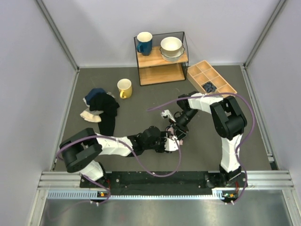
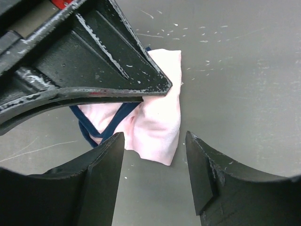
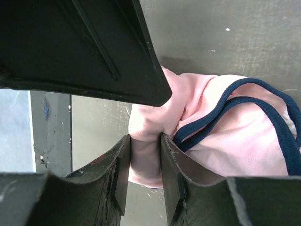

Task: Roll the underwear
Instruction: Roll the underwear to the center of the board.

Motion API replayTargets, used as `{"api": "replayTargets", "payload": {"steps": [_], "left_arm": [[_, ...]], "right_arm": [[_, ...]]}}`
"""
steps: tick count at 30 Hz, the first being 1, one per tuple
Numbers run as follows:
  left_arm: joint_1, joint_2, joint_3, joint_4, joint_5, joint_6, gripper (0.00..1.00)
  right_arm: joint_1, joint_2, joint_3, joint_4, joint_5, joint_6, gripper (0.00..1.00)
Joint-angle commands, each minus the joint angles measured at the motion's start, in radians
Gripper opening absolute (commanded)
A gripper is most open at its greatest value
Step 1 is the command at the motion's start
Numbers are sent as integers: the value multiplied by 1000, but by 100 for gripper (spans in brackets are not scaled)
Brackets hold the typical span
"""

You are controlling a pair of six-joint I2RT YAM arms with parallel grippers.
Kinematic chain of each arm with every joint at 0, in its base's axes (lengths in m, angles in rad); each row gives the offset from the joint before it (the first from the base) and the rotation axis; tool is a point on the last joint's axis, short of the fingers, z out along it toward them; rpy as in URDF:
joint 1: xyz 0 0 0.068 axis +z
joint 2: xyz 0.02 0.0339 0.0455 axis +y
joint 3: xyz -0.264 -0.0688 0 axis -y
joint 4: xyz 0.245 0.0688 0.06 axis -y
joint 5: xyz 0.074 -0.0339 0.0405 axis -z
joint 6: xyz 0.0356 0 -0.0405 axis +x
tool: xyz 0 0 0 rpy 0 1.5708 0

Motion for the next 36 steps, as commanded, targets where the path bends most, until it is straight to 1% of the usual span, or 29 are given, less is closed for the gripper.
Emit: {"api": "replayTargets", "payload": {"steps": [1,8,11,12,14,15,17,18,21,22,24,25,26,27,28,29,31,33,35,36], "left_arm": [[-3,35,53,-15,16,47,61],[-5,103,107,-73,10,77,57],[-5,124,137,-117,15,87,46],[-3,130,144,-143,18,87,38],[-3,144,156,-163,29,85,30],[-3,147,157,-177,33,80,19],[-3,150,162,-197,48,73,6],[-3,150,164,-209,56,62,1],[0,143,191,-303,102,13,0],[1,141,202,-353,119,-4,0],[15,140,229,-393,183,-59,0],[21,140,239,-434,205,-80,0],[40,147,260,-491,231,-99,0],[50,153,272,-516,293,-129,0],[63,162,300,-547,314,-151,0],[86,187,315,-603,341,-165,0],[113,216,349,-646,434,-211,0],[147,259,400,-692,493,-238,0],[184,320,475,-741,568,-280,0],[198,351,510,-807,600,-292,0]], "right_arm": [[-8,24,14,-21,29,-3,32],[-8,25,16,-20,31,1,33],[-6,25,16,-17,29,6,34],[-8,24,14,-18,28,7,34],[-11,22,14,-18,25,7,36],[-11,21,13,-15,22,7,37],[-17,15,13,-17,16,9,38],[-24,10,13,-15,8,9,39],[-46,-28,16,-6,6,23,40],[-70,-46,17,12,5,33,41],[-106,-109,16,36,-10,59,44],[-145,-132,16,54,-15,64,46],[-168,-154,14,63,-21,67,47],[-191,-201,6,69,-30,70,47],[-210,-224,0,83,-33,75,47],[-257,-246,-7,107,-38,80,48],[-303,-315,-32,132,-44,89,48],[-366,-367,-61,158,-58,77,48],[-405,-456,-108,164,-63,43,47],[-411,-490,-130,168,-73,-15,47]]}}
